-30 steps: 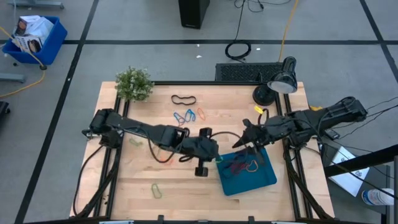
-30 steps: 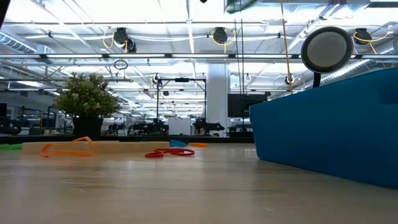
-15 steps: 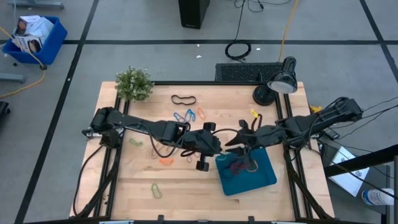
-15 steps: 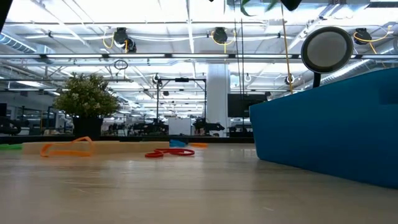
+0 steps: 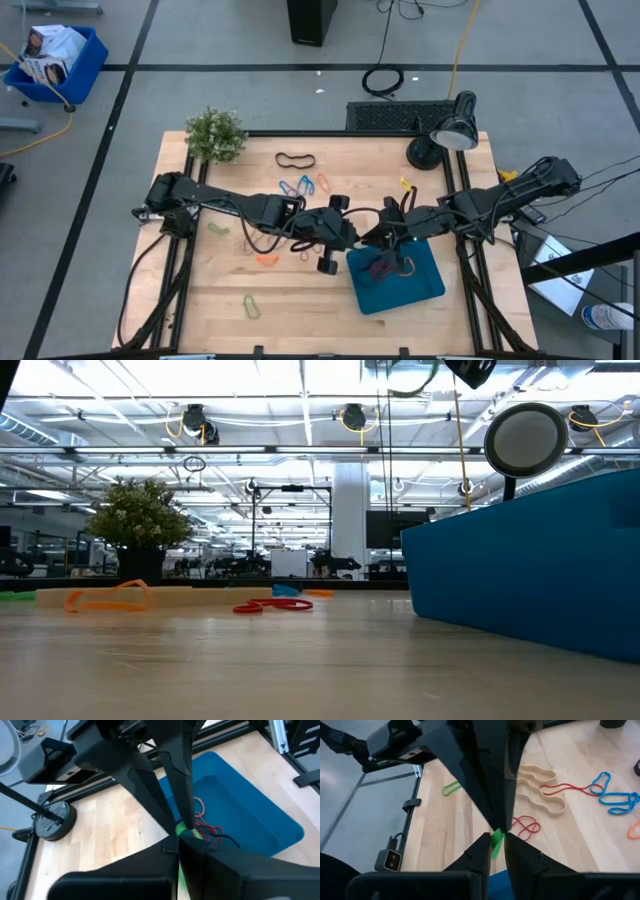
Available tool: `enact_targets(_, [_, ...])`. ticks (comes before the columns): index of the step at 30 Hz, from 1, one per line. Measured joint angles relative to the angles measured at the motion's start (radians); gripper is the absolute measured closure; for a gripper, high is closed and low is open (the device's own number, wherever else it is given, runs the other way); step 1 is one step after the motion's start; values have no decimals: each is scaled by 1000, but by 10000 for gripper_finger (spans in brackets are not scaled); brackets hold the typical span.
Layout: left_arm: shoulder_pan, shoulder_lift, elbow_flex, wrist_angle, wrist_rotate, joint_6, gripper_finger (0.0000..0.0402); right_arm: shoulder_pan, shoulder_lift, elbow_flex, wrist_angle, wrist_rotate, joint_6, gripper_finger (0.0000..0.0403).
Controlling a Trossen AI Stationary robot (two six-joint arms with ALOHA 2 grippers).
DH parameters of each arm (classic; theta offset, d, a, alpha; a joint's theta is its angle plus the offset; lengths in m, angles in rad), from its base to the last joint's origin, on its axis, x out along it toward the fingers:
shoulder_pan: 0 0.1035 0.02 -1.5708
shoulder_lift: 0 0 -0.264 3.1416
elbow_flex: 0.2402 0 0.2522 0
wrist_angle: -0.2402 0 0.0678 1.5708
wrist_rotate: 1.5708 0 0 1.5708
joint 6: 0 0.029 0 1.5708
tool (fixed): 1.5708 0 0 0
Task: Pick and place rubber bands into bin
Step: Put the green rubber band into the blue bin
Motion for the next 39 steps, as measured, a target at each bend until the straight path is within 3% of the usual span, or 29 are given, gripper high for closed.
enact_targets(14, [0,0,0,16,-8,4,392,0,0,0,2,-28,59,344])
enact_targets(18, [-1,0,0,24,-10,4,394,-1,0,0,16,-82,86,328])
enact_targets(39, [0,0,0,26,-10,3,397,-8,3,0,-52,-84,205,233])
